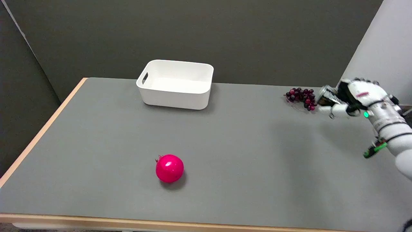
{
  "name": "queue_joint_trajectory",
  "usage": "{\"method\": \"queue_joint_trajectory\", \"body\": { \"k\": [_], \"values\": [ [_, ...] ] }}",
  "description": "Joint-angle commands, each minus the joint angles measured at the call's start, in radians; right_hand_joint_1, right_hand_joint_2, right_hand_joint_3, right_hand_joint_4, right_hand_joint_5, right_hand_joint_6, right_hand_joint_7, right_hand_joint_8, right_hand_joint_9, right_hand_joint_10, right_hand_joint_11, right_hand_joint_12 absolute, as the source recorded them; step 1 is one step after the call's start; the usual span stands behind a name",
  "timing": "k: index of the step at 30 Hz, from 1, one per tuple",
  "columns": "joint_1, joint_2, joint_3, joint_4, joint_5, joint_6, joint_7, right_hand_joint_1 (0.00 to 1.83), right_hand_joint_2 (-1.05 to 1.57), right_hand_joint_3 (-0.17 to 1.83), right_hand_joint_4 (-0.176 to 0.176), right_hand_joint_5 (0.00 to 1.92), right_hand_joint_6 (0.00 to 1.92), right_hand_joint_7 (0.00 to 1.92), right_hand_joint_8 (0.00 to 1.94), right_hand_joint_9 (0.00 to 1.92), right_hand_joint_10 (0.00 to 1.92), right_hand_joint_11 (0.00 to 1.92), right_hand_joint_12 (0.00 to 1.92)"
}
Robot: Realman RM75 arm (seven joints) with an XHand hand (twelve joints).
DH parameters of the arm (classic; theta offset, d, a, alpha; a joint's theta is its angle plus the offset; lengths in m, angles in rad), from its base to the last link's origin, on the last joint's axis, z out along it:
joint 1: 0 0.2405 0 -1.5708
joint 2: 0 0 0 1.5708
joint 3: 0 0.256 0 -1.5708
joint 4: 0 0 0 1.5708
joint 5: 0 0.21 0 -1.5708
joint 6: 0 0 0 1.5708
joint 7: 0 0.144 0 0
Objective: Place the black can into the white box.
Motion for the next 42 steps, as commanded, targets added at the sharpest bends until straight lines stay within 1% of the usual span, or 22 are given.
{"method": "queue_joint_trajectory", "body": {
  "k": [1, 3, 4, 7, 12, 17, 18, 19, 23, 24, 28, 30, 32, 34, 35, 37, 42],
  "values": [
    [0.564, -0.039, -0.507, -0.003, -0.152, 0.134, 0.181, 1.2, 1.09, 0.31, -0.151, 0.6, 1.52, 0.92, 1.26, 0.74, 1.27, 0.56, 1.65],
    [0.652, -0.067, -0.587, -0.071, -0.177, 0.141, 0.197, 1.2, 1.06, 0.37, -0.15, 0.6, 1.52, 0.92, 1.26, 0.72, 1.3, 0.53, 1.68],
    [0.732, -0.1, -0.653, -0.142, -0.193, 0.141, 0.218, 1.2, 1.06, 0.37, -0.148, 0.6, 1.52, 0.92, 1.27, 0.72, 1.3, 0.53, 1.67],
    [0.867, -0.166, -0.759, -0.27, -0.214, 0.14, 0.278, 1.2, 1.06, 0.37, -0.145, 0.61, 1.51, 0.92, 1.27, 0.72, 1.3, 0.52, 1.67],
    [1.022, -0.269, -0.866, -0.455, -0.276, 0.134, 0.362, 1.2, 1.06, 0.37, -0.14, 0.61, 1.51, 0.92, 1.27, 0.72, 1.3, 0.53, 1.67],
    [1.133, -0.369, -0.939, -0.603, -0.307, 0.134, 0.38, 1.2, 1.06, 0.37, -0.139, 0.61, 1.51, 0.92, 1.27, 0.72, 1.3, 0.53, 1.67],
    [1.154, -0.392, -0.95, -0.638, -0.307, 0.134, 0.38, 1.2, 1.09, 0.32, -0.135, 0.6, 1.51, 0.91, 1.28, 0.74, 1.26, 0.55, 1.63],
    [1.166, -0.404, -0.955, -0.651, -0.307, 0.134, 0.38, 1.19, 1.13, 0.24, -0.129, 0.59, 1.52, 0.9, 1.28, 0.76, 1.22, 0.58, 1.59],
    [1.234, -0.487, -0.973, -0.788, -0.307, 0.136, 0.38, 1.18, 1.13, 0.25, -0.11, 0.59, 1.56, 0.89, 1.27, 0.74, 1.23, 0.57, 1.61],
    [1.255, -0.513, -0.976, -0.827, -0.307, 0.138, 0.38, 1.18, 1.13, 0.25, -0.109, 0.59, 1.56, 0.89, 1.27, 0.74, 1.22, 0.56, 1.61],
    [1.305, -0.572, -0.982, -0.905, -0.307, 0.141, 0.38, 1.18, 1.14, 0.24, -0.113, 0.58, 1.56, 0.88, 1.27, 0.73, 1.19, 0.53, 1.56],
    [1.328, -0.594, -0.994, -0.926, -0.307, 0.136, 0.38, 1.18, 1.15, 0.22, -0.111, 0.58, 1.57, 0.88, 1.27, 0.72, 1.17, 0.5, 1.54],
    [1.35, -0.615, -1.019, -0.941, -0.307, 0.133, 0.38, 1.17, 1.17, 0.19, -0.102, 0.57, 1.59, 0.86, 1.27, 0.71, 1.14, 0.46, 1.49],
    [1.356, -0.629, -1.035, -0.952, -0.305, 0.132, 0.38, 1.17, 1.15, 0.23, -0.102, 0.58, 1.58, 0.87, 1.26, 0.67, 1.18, 0.4, 1.58],
    [1.357, -0.641, -1.043, -0.957, -0.305, 0.13, 0.38, 1.17, 1.15, 0.23, -0.098, 0.58, 1.59, 0.87, 1.26, 0.66, 1.18, 0.38, 1.57],
    [1.354, -0.654, -1.053, -0.963, -0.305, 0.128, 0.38, 1.16, 1.15, 0.23, -0.091, 0.58, 1.59, 0.86, 1.26, 0.66, 1.17, 0.37, 1.54],
    [1.331, -0.693, -1.077, -0.999, -0.305, 0.124, 0.38, 1.16, 1.16, 0.23, -0.087, 0.58, 1.6, 0.85, 1.27, 0.65, 1.16, 0.34, 1.48]
  ]
}}
